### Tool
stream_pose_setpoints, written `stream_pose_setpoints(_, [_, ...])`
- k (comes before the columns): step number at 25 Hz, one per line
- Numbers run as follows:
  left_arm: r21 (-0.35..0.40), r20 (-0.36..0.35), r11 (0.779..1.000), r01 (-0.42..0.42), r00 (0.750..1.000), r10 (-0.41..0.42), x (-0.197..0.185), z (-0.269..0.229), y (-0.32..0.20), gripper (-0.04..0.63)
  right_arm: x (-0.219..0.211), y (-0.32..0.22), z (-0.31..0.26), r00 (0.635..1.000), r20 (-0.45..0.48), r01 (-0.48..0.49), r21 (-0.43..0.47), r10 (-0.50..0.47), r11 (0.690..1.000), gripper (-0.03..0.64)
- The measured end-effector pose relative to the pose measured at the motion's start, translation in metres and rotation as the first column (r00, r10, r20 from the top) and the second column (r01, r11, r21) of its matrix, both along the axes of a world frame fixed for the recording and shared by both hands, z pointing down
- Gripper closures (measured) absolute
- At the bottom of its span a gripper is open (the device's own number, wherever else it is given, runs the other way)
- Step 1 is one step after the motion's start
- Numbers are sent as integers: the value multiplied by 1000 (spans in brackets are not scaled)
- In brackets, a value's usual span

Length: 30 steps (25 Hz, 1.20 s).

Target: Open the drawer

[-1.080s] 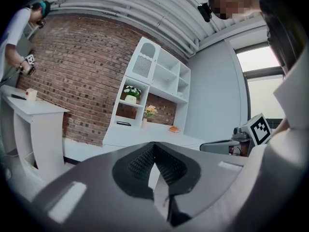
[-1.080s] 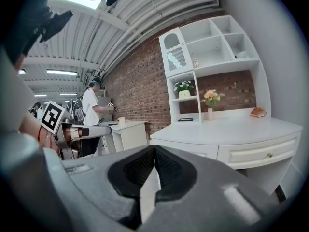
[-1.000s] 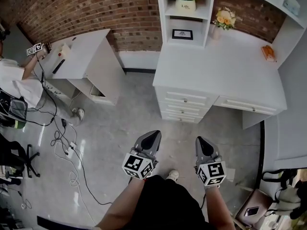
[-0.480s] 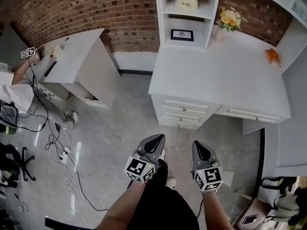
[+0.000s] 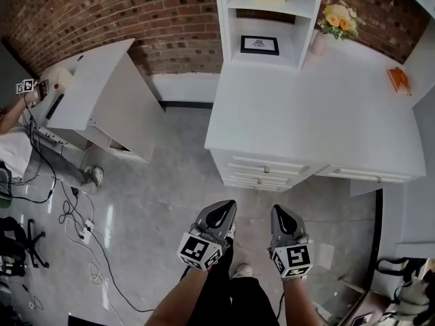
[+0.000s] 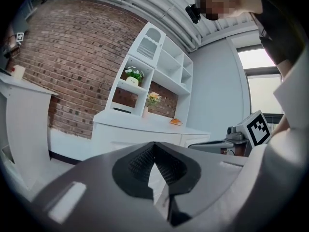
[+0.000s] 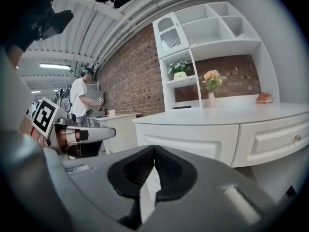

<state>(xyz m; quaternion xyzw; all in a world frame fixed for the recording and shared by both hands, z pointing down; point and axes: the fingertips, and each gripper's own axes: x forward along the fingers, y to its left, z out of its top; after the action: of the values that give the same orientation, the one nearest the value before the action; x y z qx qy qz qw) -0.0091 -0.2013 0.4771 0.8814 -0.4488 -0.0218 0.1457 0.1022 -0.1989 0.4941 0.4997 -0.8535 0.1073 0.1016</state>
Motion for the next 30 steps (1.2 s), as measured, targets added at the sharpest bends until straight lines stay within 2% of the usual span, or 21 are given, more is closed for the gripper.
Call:
stream_pose_setpoints(8, [5,16,999,-33,999,33,3,37,-33,592,-9,-44,44,999,-9,-47,1,47,999,615])
stream_pose_setpoints(16, [2,-13,998,-68,998,68,7,67,-55,592,-19,-72,84,996,-8,-84,-3,84,996,607])
stream_pose_setpoints(30, [-30,-46,995,-94,995,93,9,103,-80,592,-14,-109,111,977,-3,-214,-2,214,977,518])
